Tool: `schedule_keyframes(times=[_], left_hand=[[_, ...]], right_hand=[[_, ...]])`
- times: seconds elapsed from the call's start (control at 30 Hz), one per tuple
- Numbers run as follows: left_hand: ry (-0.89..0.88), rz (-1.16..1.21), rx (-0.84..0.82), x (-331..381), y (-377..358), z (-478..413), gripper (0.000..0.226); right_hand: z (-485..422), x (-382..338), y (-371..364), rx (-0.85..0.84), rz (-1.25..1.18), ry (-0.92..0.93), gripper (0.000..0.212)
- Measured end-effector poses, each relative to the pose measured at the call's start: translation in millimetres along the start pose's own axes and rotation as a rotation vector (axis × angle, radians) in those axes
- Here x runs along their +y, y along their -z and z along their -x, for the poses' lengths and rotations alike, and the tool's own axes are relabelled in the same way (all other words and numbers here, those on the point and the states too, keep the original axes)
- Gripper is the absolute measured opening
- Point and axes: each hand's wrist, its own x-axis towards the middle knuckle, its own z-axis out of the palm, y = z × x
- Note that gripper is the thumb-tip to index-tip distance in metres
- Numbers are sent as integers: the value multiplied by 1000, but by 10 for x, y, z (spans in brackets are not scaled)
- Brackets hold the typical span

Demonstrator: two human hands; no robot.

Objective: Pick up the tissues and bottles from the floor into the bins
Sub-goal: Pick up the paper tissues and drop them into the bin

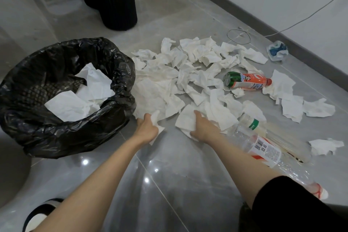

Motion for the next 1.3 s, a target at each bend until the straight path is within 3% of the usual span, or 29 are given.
schedule_keyframes(times=[0.1, 0.2, 0.3, 0.37, 0.43, 0.57, 0.63, 0.8, 0.93, 1.13, 1.3], left_hand=[[56, 52, -20, 8, -26, 21, 58], [83, 86, 26, -26, -33, -14, 52], [34, 95, 121, -80, -10, -53, 36], [-12, 124, 150, -92, 15, -60, 32], [-54, 177, 159, -73, 33, -70, 32], [-134, 285, 154, 110, 68, 50, 34], [-160, 357, 114, 219, 111, 153, 36], [-250, 558, 105, 527, 364, 519, 41], [-378, 557, 189, 711, 726, 765, 39], [-370, 496, 436, 635, 1411, 1043, 44], [-264, 455, 521, 296, 1869, 1127, 48]], right_hand=[[24, 3, -55, 48, 90, 21, 53], [46, -20, -58, 255, 46, 83, 25], [61, -94, 66, 428, -314, 74, 21], [32, -158, 216, 457, -604, 75, 17], [10, -232, 395, 399, -857, 72, 23], [77, -335, 734, 139, -1264, 36, 8], [194, -390, 855, 106, -1367, 37, 4], [448, -546, 1096, 235, -1396, 87, 13], [674, -796, 1421, 260, -1475, 168, 14], [958, -1480, 1573, 143, -1334, 272, 13], [1063, -2133, 1413, 4, -1369, 337, 10]])
